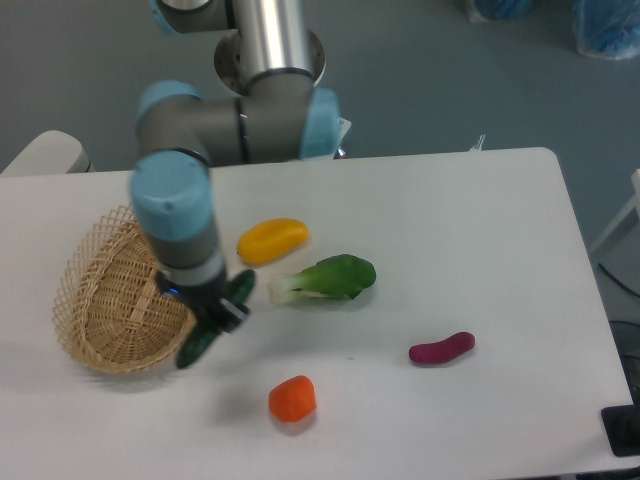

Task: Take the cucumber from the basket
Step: 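Lift the cucumber out of the basket and carry it away, then carry the held cucumber past the bok choy toward the eggplant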

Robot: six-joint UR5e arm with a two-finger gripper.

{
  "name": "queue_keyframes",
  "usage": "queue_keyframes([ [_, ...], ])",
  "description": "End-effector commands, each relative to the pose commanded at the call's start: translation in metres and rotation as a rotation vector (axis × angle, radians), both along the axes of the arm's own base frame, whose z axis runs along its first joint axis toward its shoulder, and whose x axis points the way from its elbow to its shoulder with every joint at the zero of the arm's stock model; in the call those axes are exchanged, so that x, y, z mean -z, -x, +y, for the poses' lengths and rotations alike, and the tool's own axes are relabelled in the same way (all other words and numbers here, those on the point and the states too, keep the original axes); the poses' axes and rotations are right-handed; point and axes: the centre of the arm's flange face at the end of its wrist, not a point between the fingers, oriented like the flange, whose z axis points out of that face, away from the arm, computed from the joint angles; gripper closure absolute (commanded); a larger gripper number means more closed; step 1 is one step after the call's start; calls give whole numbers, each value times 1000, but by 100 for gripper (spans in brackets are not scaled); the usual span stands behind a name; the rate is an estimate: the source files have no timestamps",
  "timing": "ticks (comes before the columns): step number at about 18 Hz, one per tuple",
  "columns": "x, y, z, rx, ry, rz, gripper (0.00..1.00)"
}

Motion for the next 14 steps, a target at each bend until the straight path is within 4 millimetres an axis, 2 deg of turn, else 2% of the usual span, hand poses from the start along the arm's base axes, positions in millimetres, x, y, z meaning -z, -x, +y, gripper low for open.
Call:
queue_keyframes([
  [4, 9, 58, -3, 33, 9, 7, 85],
  [6, 19, 101, -18, 48, 16, 8, 85],
  [8, 23, 135, -30, 77, 14, 15, 85],
  [10, 33, 166, -33, 77, 13, 19, 85],
  [14, 47, 197, -33, 88, 8, 22, 85],
])
